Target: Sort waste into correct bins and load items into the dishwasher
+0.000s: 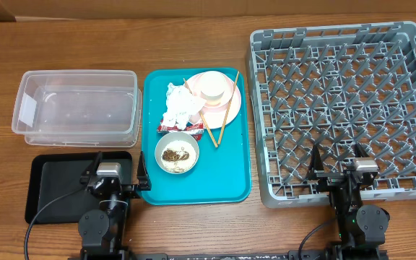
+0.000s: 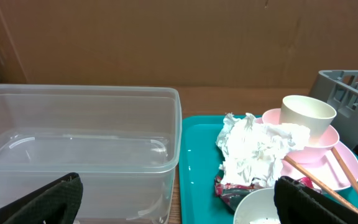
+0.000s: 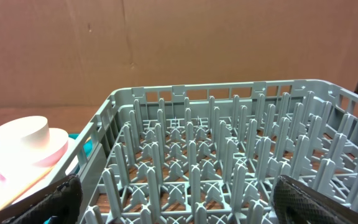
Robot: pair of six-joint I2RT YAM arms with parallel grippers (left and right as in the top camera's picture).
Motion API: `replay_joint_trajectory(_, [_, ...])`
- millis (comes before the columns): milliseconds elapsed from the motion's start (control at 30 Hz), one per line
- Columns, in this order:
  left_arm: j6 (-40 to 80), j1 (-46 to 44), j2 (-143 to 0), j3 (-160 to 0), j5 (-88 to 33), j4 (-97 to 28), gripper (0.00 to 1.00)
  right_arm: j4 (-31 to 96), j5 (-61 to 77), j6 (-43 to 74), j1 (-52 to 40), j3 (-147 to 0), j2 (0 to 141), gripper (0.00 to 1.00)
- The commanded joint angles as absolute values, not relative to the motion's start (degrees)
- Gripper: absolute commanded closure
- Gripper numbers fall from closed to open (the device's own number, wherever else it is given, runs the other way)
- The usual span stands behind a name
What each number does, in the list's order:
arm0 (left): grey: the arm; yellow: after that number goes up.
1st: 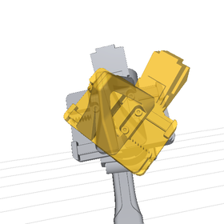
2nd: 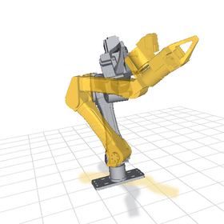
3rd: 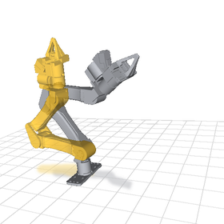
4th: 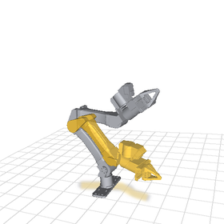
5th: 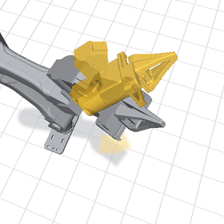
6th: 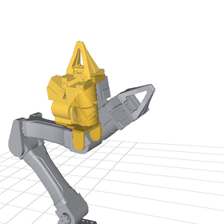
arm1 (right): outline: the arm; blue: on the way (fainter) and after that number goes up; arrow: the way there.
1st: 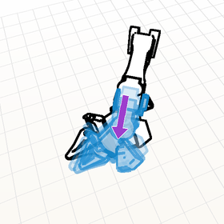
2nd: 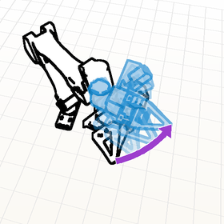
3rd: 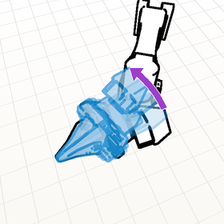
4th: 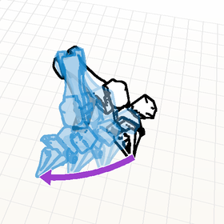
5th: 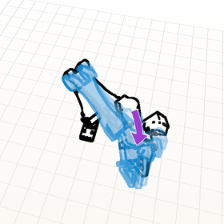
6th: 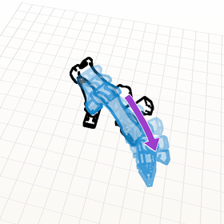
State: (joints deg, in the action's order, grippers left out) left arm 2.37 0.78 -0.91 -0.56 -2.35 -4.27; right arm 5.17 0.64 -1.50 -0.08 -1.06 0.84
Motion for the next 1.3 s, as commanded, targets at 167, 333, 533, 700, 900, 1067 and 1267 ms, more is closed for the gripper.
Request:
replay_joint_trajectory(167, [1.41,0.73,-0.36,-0.27,-2.79,-4.25,0.01,4.82,0.75,-1.56,0.03,-0.47,0.16,0.00])
replay_joint_trajectory(333, [1.41,0.73,-0.36,-0.27,-2.79,-4.25,0.00,4.82,0.75,-1.56,0.03,-0.47,0.16,0.00])
replay_joint_trajectory(533, [1.41,0.73,-0.36,-0.27,-2.79,-4.25,0.00,4.82,0.75,-1.56,0.03,-0.47,0.16,0.00])
replay_joint_trajectory(700, [1.50,0.73,-0.36,-0.27,-3.05,-4.23,0.00,4.82,0.75,-1.56,0.03,-0.47,0.16,0.00])
replay_joint_trajectory(900, [1.13,0.73,-0.36,-0.32,-6.13,-0.54,0.00,4.82,0.75,-1.56,0.03,-0.47,0.16,0.00])
replay_joint_trajectory(1067, [6.59,0.73,-0.36,-3.97,-11.77,-7.40,0.00,4.82,0.75,-1.56,0.03,-0.47,0.16,0.00])
replay_joint_trajectory(1267, [7.29,0.73,-5.23,-18.63,-13.67,-20.62,0.00,4.82,0.75,-1.56,0.03,-0.47,0.16,0.00])
